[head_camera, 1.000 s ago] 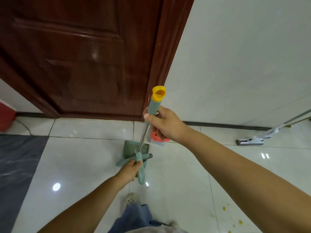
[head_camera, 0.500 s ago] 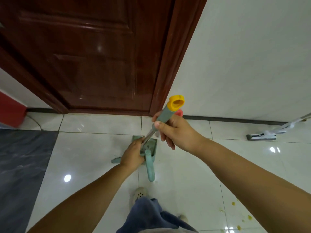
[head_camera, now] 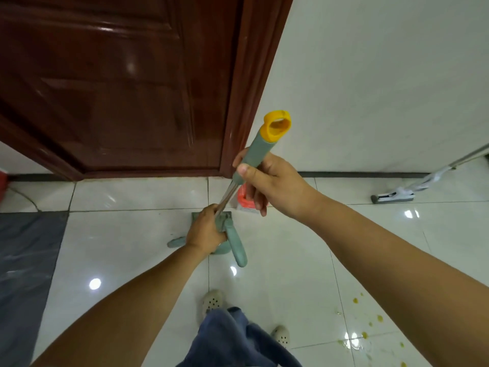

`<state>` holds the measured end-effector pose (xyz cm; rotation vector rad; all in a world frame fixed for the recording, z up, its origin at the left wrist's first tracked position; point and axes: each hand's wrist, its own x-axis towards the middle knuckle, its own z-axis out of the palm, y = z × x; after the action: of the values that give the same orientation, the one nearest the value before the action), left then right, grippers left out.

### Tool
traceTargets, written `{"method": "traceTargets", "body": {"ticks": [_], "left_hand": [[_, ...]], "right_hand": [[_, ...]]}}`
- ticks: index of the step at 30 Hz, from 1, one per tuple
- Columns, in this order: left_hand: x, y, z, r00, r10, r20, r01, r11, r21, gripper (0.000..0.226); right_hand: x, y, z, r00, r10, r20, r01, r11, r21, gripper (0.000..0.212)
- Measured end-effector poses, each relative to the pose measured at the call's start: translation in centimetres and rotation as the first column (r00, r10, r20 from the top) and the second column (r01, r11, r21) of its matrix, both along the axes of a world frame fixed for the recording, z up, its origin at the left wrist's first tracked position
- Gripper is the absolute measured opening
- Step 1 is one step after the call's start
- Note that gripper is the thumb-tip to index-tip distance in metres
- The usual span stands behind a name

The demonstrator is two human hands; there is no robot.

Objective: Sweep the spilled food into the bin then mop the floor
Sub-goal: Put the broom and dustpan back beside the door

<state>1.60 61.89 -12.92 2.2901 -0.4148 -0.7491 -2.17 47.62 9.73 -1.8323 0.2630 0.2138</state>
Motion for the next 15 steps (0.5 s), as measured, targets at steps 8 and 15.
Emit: {"method": "traceTargets", "body": {"ticks": [8, 15], "left_hand": [[0.8, 0.3, -0.8, 0.998, -0.036, -0.042, 0.039, 0.998, 0.057, 0.047], [0.2, -0.1, 0.4, 0.993, -0.088, -0.079, 0.089, 0.996, 0.011, 0.032]], "right_hand": [[0.0, -0.3, -0.9, 0.999, -0.040, -0.028, 0.040, 0.999, 0.010, 0.012], [0.3, 0.0, 0.0, 0.998, 0.052, -0.024, -0.053, 0.998, -0.046, 0.012]]}}
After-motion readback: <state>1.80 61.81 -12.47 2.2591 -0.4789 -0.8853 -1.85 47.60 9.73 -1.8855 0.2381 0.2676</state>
